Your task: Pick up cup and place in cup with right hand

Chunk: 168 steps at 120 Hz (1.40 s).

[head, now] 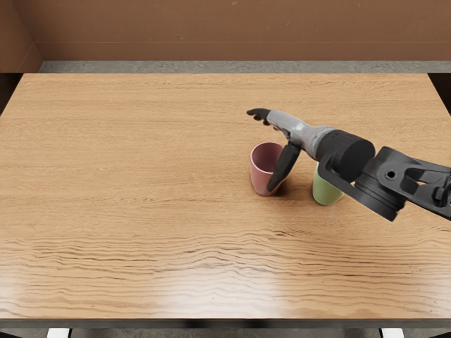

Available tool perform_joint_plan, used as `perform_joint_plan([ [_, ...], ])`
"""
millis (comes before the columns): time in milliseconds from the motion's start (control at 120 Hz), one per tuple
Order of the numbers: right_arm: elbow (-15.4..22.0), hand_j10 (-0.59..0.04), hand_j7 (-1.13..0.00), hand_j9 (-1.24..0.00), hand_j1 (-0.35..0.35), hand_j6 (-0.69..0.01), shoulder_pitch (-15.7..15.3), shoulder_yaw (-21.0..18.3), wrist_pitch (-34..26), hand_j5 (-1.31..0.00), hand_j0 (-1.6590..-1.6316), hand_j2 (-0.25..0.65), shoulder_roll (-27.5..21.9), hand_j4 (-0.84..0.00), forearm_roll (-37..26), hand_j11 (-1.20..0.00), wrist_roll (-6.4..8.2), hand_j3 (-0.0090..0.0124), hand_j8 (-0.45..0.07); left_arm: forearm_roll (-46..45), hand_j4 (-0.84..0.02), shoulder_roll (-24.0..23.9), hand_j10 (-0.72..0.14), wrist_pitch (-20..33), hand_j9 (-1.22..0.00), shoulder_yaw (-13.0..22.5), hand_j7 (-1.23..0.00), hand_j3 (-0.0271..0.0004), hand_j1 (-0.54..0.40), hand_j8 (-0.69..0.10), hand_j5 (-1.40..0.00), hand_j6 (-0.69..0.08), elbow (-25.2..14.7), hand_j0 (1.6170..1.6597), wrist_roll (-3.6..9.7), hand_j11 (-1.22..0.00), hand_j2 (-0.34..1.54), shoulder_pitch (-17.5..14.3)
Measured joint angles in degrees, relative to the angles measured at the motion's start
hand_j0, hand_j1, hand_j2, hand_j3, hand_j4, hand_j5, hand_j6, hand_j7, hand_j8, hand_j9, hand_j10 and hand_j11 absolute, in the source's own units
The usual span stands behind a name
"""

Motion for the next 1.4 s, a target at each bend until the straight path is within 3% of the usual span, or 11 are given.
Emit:
perform_joint_plan([
  [408, -1.27, -0.147, -0.19, -0.19, -0.175, -0.149, -0.67, -0.63, 0.94, -0.19, -1.6581, -0.028, 0.36, -0.148, 0.17, -0.19, 0.0, 0.0, -0.148, 0.0, 0.0, 0.0, 0.0, 0.0, 0.0, 0.0, 0.0, 0.0, 0.349, 0.0, 0.0, 0.0, 0.0, 1.6581, 0.0, 0.0, 0.0, 0.0],
  [758, -1.48, -0.234, -0.3, -0.3, -0.071, -0.235, -0.49, -0.85, 1.05, -0.3, -1.6581, -0.045, -0.06, -0.234, 0.27, -0.3, 0.0, 0.0, -0.235, 0.0, 0.0, 0.0, 0.0, 0.0, 0.0, 0.0, 0.0, 0.0, 0.349, 0.0, 0.0, 0.0, 0.0, 1.6581, 0.0, 0.0, 0.0, 0.0],
  [1400, -2.77, -0.319, -0.42, -0.43, 0.026, -0.325, -1.14, -1.19, 1.08, -0.43, -1.6573, -0.086, 0.41, -0.32, 0.27, -0.43, 0.01, 0.0, -0.32, 0.0, 0.0, 0.0, 0.0, 0.0, 0.0, 0.0, 0.0, 0.0, 0.349, 0.0, 0.0, 0.0, 0.0, 1.6581, 0.0, 0.0, 0.0, 0.0],
])
